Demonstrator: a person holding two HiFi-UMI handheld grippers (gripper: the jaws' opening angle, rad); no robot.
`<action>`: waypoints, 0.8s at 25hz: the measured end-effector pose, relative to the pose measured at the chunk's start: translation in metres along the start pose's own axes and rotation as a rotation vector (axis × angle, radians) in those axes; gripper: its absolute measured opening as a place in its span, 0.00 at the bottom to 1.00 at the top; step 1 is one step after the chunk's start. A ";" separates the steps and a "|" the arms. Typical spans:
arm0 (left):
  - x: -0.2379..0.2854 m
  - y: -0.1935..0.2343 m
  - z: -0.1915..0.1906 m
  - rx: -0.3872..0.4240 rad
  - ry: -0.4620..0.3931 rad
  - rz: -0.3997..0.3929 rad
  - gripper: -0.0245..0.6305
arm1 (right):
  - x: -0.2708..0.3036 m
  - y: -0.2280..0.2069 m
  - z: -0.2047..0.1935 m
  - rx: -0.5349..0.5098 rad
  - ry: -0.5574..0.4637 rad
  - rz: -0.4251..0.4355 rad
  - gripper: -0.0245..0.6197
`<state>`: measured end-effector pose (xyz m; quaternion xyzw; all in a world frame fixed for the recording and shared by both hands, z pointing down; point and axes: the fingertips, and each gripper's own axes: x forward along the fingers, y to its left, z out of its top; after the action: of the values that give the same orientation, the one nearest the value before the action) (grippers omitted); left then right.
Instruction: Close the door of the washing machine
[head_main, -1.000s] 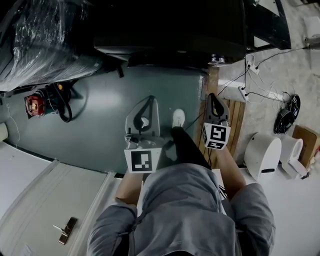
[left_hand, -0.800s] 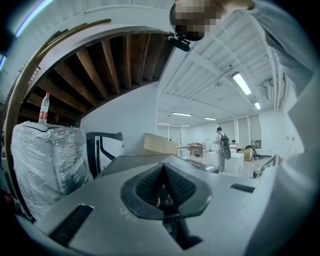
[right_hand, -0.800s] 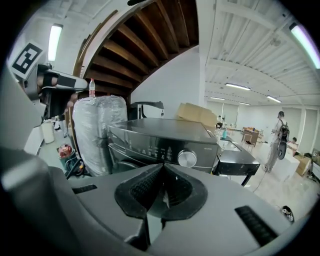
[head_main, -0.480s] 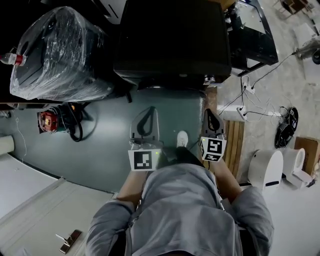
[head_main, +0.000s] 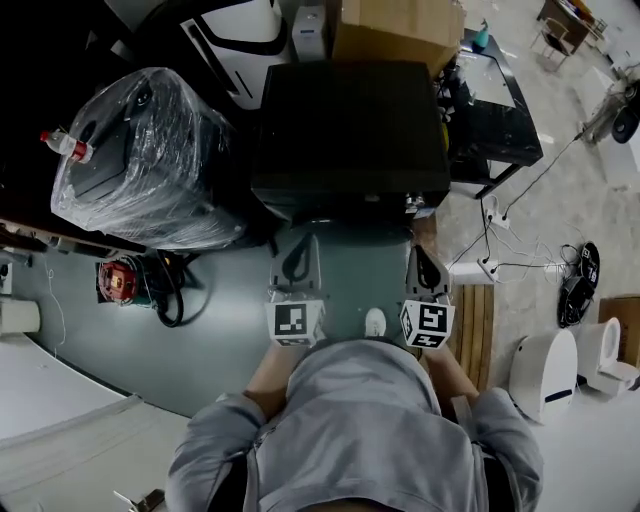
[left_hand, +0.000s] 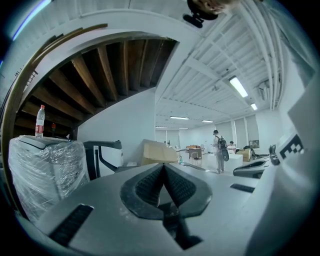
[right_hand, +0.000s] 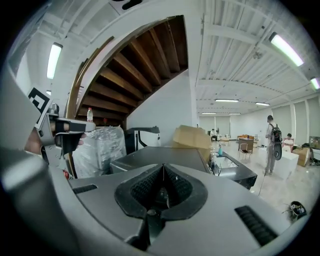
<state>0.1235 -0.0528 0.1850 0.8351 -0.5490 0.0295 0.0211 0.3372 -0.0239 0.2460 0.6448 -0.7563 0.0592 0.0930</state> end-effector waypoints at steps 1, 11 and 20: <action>-0.001 0.002 0.002 -0.003 0.000 0.001 0.04 | -0.001 0.001 0.006 0.006 -0.013 -0.004 0.04; -0.012 0.018 0.017 0.016 -0.032 0.028 0.04 | -0.002 0.020 0.042 0.036 -0.095 0.008 0.04; -0.024 0.024 0.016 0.018 -0.030 0.036 0.04 | 0.000 0.028 0.047 0.059 -0.083 0.030 0.04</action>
<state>0.0922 -0.0418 0.1673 0.8256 -0.5638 0.0221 0.0048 0.3065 -0.0294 0.2010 0.6378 -0.7670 0.0560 0.0414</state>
